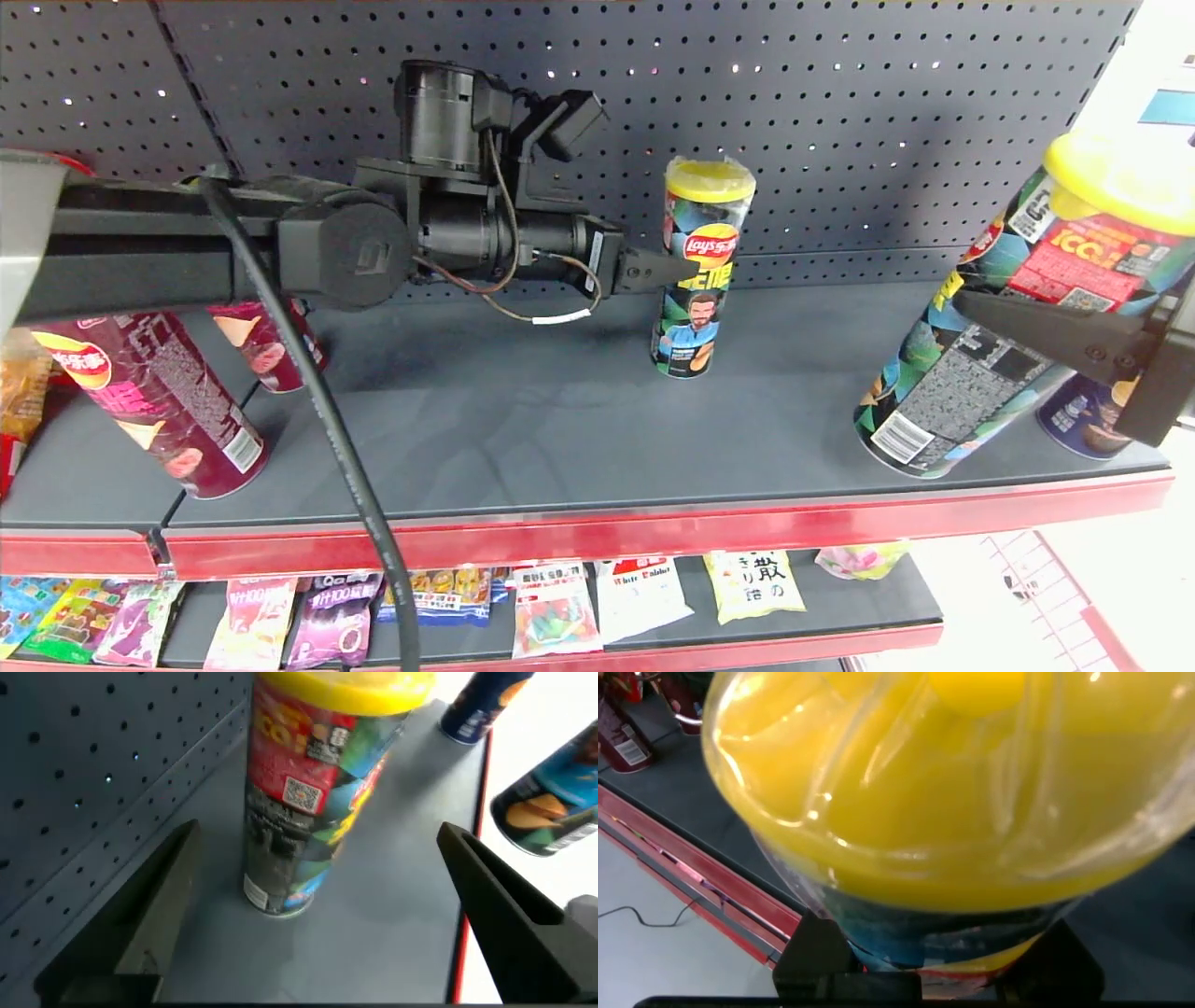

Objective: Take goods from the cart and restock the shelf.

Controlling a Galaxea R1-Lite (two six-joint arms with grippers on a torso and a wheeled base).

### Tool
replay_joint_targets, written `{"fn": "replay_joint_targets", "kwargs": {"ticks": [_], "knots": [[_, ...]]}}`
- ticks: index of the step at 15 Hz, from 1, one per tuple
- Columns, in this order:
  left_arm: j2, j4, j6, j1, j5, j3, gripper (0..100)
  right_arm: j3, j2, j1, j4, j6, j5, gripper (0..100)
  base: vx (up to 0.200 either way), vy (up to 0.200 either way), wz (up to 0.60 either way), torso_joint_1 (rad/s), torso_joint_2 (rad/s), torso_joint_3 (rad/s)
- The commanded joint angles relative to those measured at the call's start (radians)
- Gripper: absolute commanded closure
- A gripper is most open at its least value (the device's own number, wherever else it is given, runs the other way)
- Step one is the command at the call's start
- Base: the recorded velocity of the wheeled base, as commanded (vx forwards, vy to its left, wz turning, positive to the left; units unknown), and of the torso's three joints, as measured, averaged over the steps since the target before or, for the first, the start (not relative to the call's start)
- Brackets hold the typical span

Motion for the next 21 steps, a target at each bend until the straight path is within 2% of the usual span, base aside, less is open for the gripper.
{"fn": "replay_joint_targets", "kwargs": {"ticks": [1, 13, 17, 18, 21], "knots": [[0.043, -0.002, 0.0, -0.006, 0.014, -0.044, 0, 0.0, 0.002, -0.001, -0.001, 0.0, 0.001, 100, 0.0, 0.0, 0.0, 0.0, 0.0, 0.0], [0.168, 0.001, -0.002, -0.049, 0.035, -0.22, 0, 0.0, 0.0, -0.012, -0.001, 0.0, 0.001, 100, 0.0, 0.0, 0.0, 0.0, 0.0, 0.0], [0.185, 0.0, -0.002, -0.058, 0.057, -0.226, 0, 0.003, 0.0, -0.014, -0.001, 0.001, 0.001, 100, 0.0, 0.0, 0.0, 0.0, 0.0, 0.0], [0.196, 0.0, -0.002, -0.06, 0.062, -0.237, 100, 0.003, 0.0, -0.014, -0.001, 0.001, 0.001, 100, 0.0, 0.0, 0.0, 0.0, 0.0, 0.0], [0.201, 0.003, -0.005, -0.07, 0.057, -0.257, 100, 0.003, 0.0, -0.014, -0.001, 0.001, 0.001, 100, 0.0, 0.0, 0.0, 0.0, 0.0, 0.0]]}}
